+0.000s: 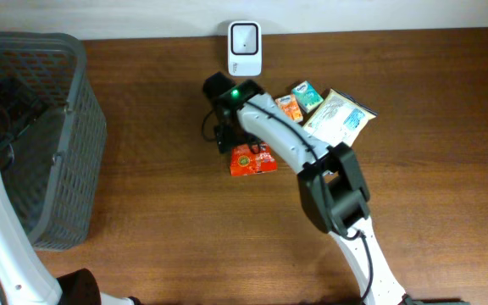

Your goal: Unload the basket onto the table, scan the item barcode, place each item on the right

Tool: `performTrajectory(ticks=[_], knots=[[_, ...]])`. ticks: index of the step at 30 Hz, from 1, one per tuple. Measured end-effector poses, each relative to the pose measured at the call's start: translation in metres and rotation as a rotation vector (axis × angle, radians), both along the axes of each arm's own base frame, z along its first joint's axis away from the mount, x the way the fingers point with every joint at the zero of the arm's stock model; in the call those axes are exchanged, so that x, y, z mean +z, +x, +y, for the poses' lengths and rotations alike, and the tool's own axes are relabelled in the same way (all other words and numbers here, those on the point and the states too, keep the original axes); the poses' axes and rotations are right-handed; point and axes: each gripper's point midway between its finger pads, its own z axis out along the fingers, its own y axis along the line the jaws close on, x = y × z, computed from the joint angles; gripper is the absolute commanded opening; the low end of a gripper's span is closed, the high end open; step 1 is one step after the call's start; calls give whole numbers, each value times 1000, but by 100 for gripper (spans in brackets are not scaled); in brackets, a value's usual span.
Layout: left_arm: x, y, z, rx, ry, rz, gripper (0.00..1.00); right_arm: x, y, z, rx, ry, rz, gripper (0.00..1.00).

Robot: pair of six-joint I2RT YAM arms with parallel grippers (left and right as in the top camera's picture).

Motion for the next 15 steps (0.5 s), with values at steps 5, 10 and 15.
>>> performTrajectory(ticks=[5,10,15], knots=[[0,0,0,0,0,0,99,7,32,-47,-89,435,177,99],[0,0,0,0,0,0,99,-3,21,-15,-16,661,189,59],[0,0,0,0,0,0,99,-10,20,-8,-43,719,173,4]])
